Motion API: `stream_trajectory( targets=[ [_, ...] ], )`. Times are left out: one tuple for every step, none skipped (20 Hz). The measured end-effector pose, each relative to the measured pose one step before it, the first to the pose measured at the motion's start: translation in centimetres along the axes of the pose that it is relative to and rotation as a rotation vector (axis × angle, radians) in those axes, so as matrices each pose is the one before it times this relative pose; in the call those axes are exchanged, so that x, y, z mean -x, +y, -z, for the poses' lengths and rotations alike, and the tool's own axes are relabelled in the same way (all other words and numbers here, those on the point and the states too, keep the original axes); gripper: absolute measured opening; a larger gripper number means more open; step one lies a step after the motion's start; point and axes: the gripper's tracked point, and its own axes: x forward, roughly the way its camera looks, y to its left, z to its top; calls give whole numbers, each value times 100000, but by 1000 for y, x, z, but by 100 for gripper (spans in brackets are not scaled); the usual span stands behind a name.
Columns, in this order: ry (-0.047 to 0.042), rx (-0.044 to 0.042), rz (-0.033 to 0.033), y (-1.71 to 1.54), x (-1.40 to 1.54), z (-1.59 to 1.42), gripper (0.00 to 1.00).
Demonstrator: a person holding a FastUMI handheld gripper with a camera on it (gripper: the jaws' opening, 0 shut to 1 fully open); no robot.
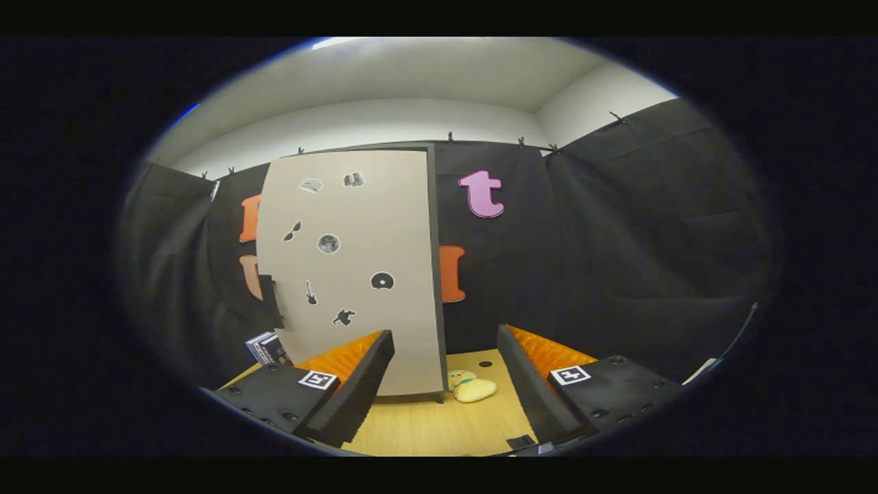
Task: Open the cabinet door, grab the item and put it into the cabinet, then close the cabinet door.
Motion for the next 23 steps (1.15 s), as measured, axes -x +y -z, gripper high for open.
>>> stream_trajectory(
  targets=[
    [37, -281, -409, -82, 23, -39, 97],
    [-133, -72, -359, -110, 78, -43, 97],
    [-201, 115, -316, -12, 67, -51, 98],
    [-220, 174, -503, 53, 51, -61, 97],
    [-55, 196, -423, 84, 74, 24, 97],
    [-64, 139, -561, -9, 155, 9, 97],
    [1, 72, -328, 64, 21, 32, 97],
    [97, -39, -145, -54, 81, 31, 97],
    [252, -154, 22, -73, 102, 90, 97],
    [194, -231, -5, -139, 88, 103, 97],
    [177, -191, 116, -97, 38, 13, 97],
    [110, -87, -134, -109, 85, -28, 97],
    [-65, 32, 91, -152, 91, -77, 97],
    [-298, 105, 189, -240, 161, -60, 97],
    [-205, 205, 399, -193, 158, -57, 97],
    [22, 234, 299, -216, 122, -59, 97],
    [61, 127, 343, -182, 101, 39, 97],
    [84, -70, 229, -315, 146, -79, 97],
    [146, -162, 395, -276, 57, 38, 97],
    [107, -214, 289, -275, -18, -26, 97],
    [107, -187, 425, -262, 65, -33, 97],
    [178, -193, 331, -258, 37, 40, 97],
    [136, -203, 270, -200, 34, -14, 97]
  ],
)
